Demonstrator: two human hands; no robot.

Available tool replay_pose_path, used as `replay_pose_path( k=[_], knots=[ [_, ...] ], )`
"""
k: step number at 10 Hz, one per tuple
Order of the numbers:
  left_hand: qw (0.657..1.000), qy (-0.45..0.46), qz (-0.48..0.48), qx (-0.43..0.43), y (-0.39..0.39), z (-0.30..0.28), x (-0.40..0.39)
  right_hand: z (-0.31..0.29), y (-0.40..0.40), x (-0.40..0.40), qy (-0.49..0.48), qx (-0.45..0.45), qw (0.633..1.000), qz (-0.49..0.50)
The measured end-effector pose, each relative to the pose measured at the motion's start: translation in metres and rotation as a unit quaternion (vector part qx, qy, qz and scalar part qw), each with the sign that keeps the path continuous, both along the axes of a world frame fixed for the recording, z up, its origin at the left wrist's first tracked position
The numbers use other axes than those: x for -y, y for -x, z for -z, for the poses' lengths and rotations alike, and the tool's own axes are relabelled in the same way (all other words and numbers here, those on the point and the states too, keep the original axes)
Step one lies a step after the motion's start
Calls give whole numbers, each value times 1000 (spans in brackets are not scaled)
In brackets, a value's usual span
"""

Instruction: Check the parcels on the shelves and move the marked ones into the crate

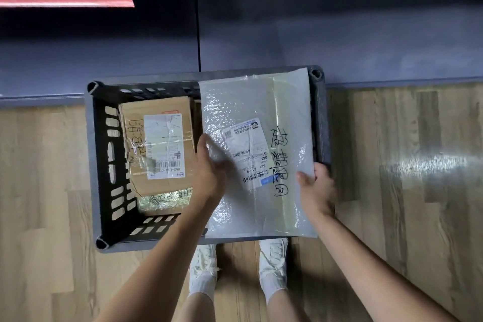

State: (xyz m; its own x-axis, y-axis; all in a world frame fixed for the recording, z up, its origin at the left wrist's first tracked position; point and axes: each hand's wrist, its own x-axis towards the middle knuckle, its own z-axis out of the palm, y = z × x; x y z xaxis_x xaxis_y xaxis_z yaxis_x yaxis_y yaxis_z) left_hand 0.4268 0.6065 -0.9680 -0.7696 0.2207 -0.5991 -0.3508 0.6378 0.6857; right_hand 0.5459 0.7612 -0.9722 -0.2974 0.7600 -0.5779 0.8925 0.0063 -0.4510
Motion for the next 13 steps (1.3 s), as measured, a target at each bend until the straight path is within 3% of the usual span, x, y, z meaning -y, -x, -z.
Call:
replay_pose_path(
  k=[1,2,3,4,6,8,11,13],
  knots=[
    [989,57,109,-84,-10,-3,1,-12,1,5,-53,6,997,-57],
    [926,109,280,-227,-31,11,10,-20,-5,15,-157,-56,967,-194],
    [894,114,345,-263,-49,14,14,-11,-13,20,-219,-1,901,-373],
    [874,140,370,-282,-53,15,15,0,-15,21,-222,67,872,-431],
    [870,183,374,-262,-52,29,12,22,-10,21,-214,111,854,-462],
    [870,173,360,-289,-58,19,19,5,-16,29,-238,95,856,-450],
    [843,202,421,-266,-63,15,35,7,-21,36,-189,122,841,-491],
    [835,247,382,-310,-60,-7,27,-14,-20,41,-130,107,879,-446]
  ],
)
